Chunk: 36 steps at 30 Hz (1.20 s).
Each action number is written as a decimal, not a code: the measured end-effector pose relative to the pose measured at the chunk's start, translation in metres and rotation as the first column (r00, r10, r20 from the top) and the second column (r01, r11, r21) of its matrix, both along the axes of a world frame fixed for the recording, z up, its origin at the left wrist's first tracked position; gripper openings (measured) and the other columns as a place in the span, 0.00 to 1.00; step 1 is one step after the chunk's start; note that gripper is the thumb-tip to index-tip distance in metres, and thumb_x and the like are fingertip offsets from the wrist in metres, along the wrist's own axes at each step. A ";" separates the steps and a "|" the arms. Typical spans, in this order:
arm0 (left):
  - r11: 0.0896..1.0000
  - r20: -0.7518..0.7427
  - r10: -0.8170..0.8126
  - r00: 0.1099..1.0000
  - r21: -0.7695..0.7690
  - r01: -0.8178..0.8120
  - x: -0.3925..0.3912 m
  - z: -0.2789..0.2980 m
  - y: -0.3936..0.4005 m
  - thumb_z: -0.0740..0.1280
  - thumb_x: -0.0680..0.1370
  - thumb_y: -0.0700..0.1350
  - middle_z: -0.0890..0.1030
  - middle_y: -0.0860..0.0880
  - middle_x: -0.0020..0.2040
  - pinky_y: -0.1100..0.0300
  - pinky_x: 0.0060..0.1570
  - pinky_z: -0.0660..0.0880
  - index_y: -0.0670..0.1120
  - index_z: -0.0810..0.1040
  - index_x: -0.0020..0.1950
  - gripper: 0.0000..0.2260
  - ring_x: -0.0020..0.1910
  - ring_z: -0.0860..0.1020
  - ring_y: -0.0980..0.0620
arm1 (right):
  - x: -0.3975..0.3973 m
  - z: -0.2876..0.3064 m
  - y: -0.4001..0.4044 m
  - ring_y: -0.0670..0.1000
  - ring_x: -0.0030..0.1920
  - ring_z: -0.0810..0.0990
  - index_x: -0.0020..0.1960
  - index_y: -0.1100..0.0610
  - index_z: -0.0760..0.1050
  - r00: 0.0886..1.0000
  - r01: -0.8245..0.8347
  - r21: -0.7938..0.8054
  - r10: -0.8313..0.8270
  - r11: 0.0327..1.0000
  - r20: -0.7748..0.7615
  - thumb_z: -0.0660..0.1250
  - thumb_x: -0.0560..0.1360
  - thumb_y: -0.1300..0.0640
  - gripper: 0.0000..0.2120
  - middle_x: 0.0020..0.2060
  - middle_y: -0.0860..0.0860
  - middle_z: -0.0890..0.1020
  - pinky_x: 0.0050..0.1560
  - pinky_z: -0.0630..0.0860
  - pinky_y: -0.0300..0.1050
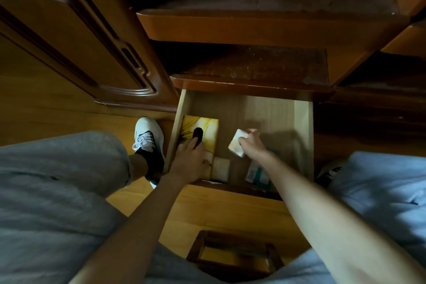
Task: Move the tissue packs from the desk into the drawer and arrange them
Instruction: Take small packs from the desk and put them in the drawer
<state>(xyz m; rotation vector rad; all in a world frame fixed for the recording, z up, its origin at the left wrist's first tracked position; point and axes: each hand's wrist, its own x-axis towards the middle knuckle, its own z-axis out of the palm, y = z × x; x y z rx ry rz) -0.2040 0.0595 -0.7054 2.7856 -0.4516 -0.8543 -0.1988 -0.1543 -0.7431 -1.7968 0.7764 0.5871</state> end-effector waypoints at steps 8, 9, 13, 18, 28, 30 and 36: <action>0.997 -0.024 0.030 0.999 -0.071 -0.032 -0.006 -0.011 0.010 0.64 0.81 0.50 0.52 0.45 0.82 0.44 0.73 0.60 0.44 0.53 0.81 0.33 0.81 0.47 0.44 | 0.002 -0.029 0.033 0.61 0.72 0.68 0.80 0.55 0.61 0.938 -0.330 -0.222 0.345 0.917 0.032 0.67 0.80 0.61 0.31 0.76 0.59 0.65 0.68 0.72 0.54; 0.998 -0.016 0.028 0.999 -0.057 -0.028 -0.006 -0.013 0.008 0.64 0.80 0.50 0.54 0.45 0.82 0.44 0.74 0.59 0.44 0.54 0.81 0.33 0.81 0.47 0.44 | 0.001 -0.030 0.034 0.61 0.72 0.69 0.80 0.55 0.62 0.947 -0.300 -0.242 0.318 0.923 0.037 0.69 0.79 0.61 0.32 0.75 0.59 0.66 0.68 0.73 0.54; 0.999 0.003 0.047 0.999 -0.003 -0.047 -0.004 -0.015 0.002 0.65 0.79 0.54 0.58 0.46 0.81 0.44 0.73 0.59 0.44 0.53 0.81 0.36 0.81 0.47 0.46 | 0.001 -0.031 0.032 0.58 0.75 0.67 0.80 0.57 0.61 0.936 -0.346 -0.174 0.351 0.922 -0.001 0.70 0.78 0.54 0.34 0.76 0.57 0.68 0.70 0.69 0.50; 1.000 -0.076 0.014 0.997 0.026 -0.012 0.009 -0.003 0.000 0.64 0.79 0.58 0.57 0.46 0.81 0.44 0.74 0.58 0.45 0.54 0.81 0.36 0.80 0.49 0.46 | 0.000 -0.013 0.022 0.59 0.76 0.66 0.82 0.52 0.55 0.962 -0.272 -0.079 0.274 0.959 0.013 0.67 0.78 0.49 0.37 0.78 0.57 0.65 0.69 0.69 0.53; 0.997 0.261 -0.004 0.965 -0.072 0.023 0.038 0.099 -0.024 0.64 0.78 0.55 0.66 0.54 0.75 0.52 0.56 0.76 0.56 0.68 0.74 0.24 0.67 0.74 0.48 | 0.012 0.118 -0.039 0.45 0.61 0.77 0.68 0.47 0.75 0.892 -0.278 -0.156 0.315 0.948 0.324 0.66 0.81 0.51 0.16 0.65 0.47 0.79 0.50 0.73 0.36; 0.981 0.469 -0.003 0.883 -0.170 0.094 0.052 0.150 -0.035 0.64 0.77 0.55 0.71 0.58 0.70 0.55 0.48 0.79 0.59 0.73 0.69 0.19 0.56 0.81 0.51 | 0.013 0.161 -0.053 0.42 0.56 0.79 0.65 0.43 0.77 0.859 -0.254 -0.173 0.304 0.952 0.412 0.66 0.81 0.52 0.13 0.62 0.43 0.80 0.47 0.76 0.35; 0.864 0.852 0.134 0.507 -0.351 0.362 0.087 0.315 -0.061 0.67 0.78 0.45 0.81 0.57 0.58 0.68 0.41 0.75 0.54 0.82 0.58 0.10 0.49 0.81 0.57 | 0.010 0.319 -0.072 0.45 0.42 0.86 0.55 0.41 0.81 0.691 -0.206 -0.209 0.293 0.956 0.661 0.69 0.79 0.51 0.07 0.49 0.41 0.85 0.34 0.77 0.36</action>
